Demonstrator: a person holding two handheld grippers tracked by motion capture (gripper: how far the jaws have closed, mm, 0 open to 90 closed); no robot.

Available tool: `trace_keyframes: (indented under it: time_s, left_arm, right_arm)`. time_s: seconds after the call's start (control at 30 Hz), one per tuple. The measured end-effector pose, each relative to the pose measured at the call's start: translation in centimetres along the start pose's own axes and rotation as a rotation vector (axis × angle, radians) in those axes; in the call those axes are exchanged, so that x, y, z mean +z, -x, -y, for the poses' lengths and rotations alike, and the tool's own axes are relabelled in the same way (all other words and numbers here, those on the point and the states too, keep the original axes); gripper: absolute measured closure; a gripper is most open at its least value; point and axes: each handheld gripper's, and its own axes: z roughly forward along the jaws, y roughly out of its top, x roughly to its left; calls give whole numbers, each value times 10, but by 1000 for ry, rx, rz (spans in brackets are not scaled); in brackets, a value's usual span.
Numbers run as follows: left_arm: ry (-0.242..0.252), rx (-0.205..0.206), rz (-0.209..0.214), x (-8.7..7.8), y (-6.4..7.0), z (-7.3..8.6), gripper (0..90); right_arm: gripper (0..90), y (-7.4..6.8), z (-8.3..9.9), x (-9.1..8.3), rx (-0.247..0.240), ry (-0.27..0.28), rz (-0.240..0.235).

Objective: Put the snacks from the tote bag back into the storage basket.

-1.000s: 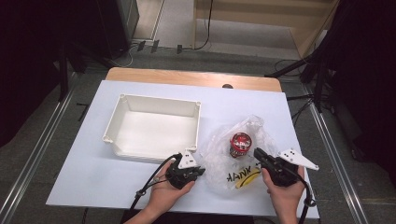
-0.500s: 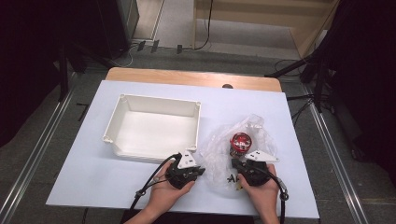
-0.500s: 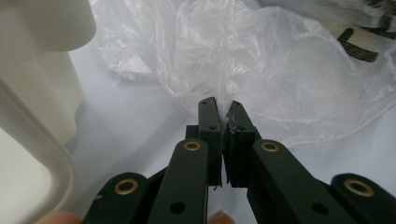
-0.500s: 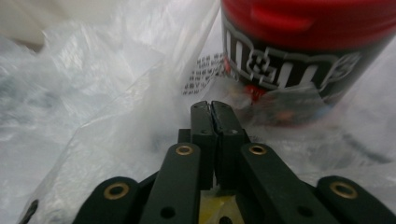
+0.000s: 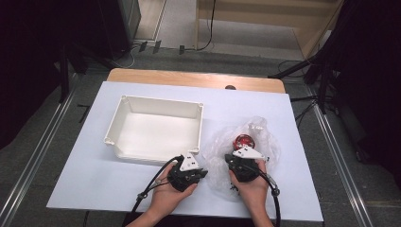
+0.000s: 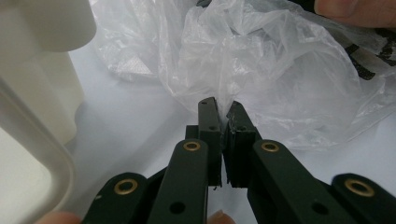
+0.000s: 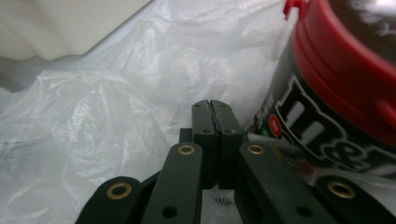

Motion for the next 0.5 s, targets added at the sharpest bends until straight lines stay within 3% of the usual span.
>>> trace_keyframes:
  time_s: [0.1,0.2,0.23,0.27,0.3,0.37,0.5]
  left_arm:
    - [1,-4,0,-1,-1,0,875]
    - [0,-5,5,-1,-1,0,872]
    - [0,-5,5,-1,-1,0,872]
    - [1,-8,7,-1,-1,0,872]
    - [0,-8,8,-1,-1,0,871]
    - [2,-7,9,0,-1,0,871]
    - [-1,-4,11,0,-1,0,872]
  right_arm:
    - [858,1,-1,-3,11,2,-21]
    - [804,7,-4,-25,56,91,-139]
    - [804,7,-4,-25,56,91,-139]
    - [803,12,-8,-44,52,142,-135]
    - [808,15,-8,-50,58,163,-134]
    - [836,25,-6,-66,67,206,-83]
    - [854,46,2,-75,120,212,-26]
